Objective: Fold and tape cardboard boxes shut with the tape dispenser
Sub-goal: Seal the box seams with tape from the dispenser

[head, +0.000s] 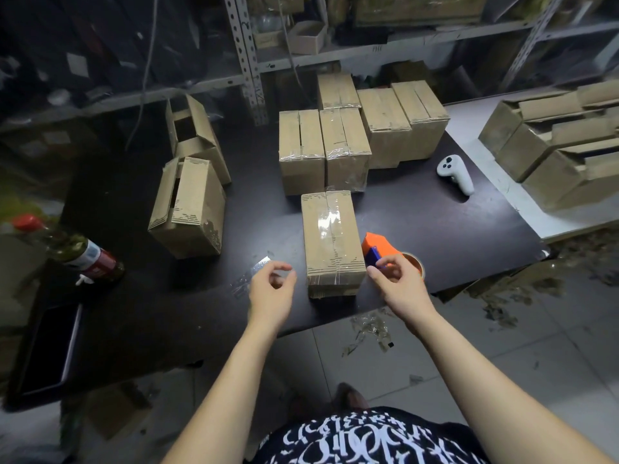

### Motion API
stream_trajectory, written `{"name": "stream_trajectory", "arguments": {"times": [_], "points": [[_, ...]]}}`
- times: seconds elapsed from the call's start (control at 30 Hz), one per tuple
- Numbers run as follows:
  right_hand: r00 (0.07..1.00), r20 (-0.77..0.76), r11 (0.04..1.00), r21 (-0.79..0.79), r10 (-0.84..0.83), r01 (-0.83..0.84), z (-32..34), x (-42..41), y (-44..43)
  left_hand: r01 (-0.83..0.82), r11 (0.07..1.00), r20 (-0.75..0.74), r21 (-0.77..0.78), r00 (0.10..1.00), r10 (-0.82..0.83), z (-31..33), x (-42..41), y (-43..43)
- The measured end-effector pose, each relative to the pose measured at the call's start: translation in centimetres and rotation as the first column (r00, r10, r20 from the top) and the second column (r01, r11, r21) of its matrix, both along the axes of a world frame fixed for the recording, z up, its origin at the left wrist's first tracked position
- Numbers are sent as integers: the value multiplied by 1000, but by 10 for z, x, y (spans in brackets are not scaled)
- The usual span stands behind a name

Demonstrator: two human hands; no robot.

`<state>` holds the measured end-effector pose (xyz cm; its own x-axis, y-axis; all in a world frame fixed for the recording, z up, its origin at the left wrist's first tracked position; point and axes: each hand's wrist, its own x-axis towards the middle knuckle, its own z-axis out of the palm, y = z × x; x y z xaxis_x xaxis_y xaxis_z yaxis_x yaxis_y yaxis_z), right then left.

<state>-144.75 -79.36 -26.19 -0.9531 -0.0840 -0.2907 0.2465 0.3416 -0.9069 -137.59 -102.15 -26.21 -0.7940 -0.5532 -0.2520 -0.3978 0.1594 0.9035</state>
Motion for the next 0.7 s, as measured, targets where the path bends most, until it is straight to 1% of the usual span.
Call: {"name": "stream_trajectory", "arguments": {"times": [0.03, 0.1, 0.17, 0.2, 0.3, 0.4, 0.5, 0.6, 0.7], "points": [[997, -80, 1000, -10, -8, 7, 1, -1, 2, 67, 993, -56, -96, 996, -73, 0, 1, -4], [986, -163, 998, -43, 42, -49, 3, -3, 5, 218, 943, -133, -250, 957, -257, 3, 1, -9], [979, -171, 991, -60, 109, -121, 6, -1, 5, 328, 864, -183, -383, 890, -418, 5, -2, -11], [977, -168, 988, -54, 134, -145, 8, 0, 5, 356, 832, -190, -425, 864, -467, 4, -3, -12], [965, -201, 981, -61, 169, -185, 4, -1, 9, 360, 794, -216, -489, 832, -511, 1, -6, -15], [932, -307, 975, -45, 194, -218, 0, -3, 9, 321, 745, -265, -585, 793, -549, -4, -7, -16], [864, -452, 972, 39, 223, -231, -6, -6, 5, 304, 714, -284, -631, 766, -577, -6, -9, -15], [809, -541, 972, 92, 231, -217, -11, -7, 3, 274, 687, -313, -673, 736, -601, -8, -10, -12], [747, -620, 971, 140, 239, -195, -13, -9, 3, 223, 684, -339, -695, 737, -585, -10, -10, -11]]}}
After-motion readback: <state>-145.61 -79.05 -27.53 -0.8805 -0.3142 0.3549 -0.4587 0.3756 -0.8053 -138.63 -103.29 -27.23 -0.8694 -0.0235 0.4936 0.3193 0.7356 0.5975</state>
